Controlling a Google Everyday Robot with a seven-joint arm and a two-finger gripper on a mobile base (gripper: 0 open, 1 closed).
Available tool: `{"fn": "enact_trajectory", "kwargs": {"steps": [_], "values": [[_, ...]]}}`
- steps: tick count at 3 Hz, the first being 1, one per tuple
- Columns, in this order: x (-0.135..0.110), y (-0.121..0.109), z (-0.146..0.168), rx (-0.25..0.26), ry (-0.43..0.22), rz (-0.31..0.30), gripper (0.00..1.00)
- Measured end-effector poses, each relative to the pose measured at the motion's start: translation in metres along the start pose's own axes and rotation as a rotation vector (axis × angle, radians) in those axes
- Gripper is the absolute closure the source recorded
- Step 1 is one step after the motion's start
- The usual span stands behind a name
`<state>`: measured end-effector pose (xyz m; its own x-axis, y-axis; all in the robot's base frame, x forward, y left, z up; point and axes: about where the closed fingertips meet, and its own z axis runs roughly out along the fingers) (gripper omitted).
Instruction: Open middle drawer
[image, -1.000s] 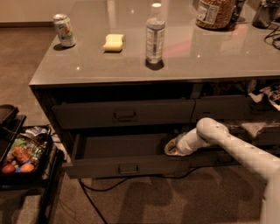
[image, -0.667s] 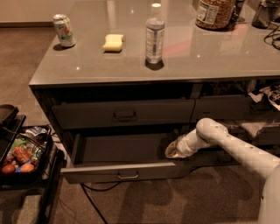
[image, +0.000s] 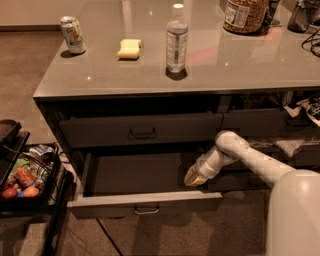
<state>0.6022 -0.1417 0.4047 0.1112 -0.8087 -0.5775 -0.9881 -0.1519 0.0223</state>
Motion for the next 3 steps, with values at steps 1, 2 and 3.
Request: {"fn": "enact_trajectory", "kwargs": {"steps": [1, 2, 3], "values": [[-0.003, 0.012, 0.001, -0.089, -0.029, 0.042, 1.00], [-0.003, 0.012, 0.001, -0.090, -0.029, 0.042, 1.00], [-0.006, 0.024, 0.012, -0.118, -0.024, 0.018, 1.00]]}}
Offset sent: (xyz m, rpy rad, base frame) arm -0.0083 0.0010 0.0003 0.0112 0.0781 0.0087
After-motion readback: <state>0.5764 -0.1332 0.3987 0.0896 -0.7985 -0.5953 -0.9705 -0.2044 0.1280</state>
